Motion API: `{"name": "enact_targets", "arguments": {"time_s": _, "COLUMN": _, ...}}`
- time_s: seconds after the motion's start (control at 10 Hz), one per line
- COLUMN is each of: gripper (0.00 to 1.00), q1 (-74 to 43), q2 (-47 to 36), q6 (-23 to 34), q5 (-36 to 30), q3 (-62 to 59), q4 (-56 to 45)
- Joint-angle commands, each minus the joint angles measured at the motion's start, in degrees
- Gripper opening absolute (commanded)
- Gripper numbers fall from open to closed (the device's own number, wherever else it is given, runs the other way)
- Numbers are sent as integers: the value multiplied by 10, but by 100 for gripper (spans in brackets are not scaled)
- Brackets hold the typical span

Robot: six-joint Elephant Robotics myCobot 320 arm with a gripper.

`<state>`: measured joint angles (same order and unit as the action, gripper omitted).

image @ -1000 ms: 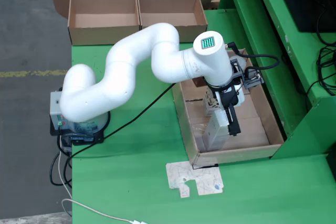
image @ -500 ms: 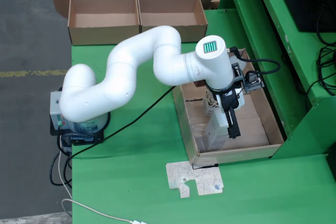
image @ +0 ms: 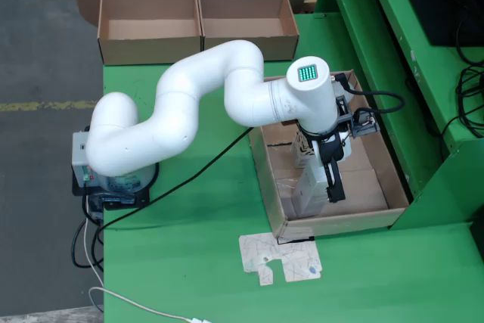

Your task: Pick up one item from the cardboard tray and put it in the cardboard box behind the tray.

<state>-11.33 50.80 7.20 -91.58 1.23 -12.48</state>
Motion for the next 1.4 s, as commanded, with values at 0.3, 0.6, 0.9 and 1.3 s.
{"name": "enact_targets", "arguments": {"time_s": 0.3, "gripper": 100, "q1": 0, "q2": 3, "q6": 7, "q5": -3, "q3": -12, "q4": 27}}
{"name": "enact_targets", "arguments": {"time_s": 0.6, "gripper": 100, "q1": 0, "q2": 16, "q6": 9, "q5": -1, "q3": -12, "q4": 49}}
{"name": "enact_targets", "arguments": {"time_s": 0.9, "gripper": 100, "q1": 0, "q2": 20, "q6": 10, "q5": -3, "q3": -12, "q4": 48}}
{"name": "enact_targets", "arguments": {"time_s": 1.3, "gripper": 100, "q1": 4, "q2": 24, "q6": 13, "q5": -4, "q3": -12, "q4": 43}}
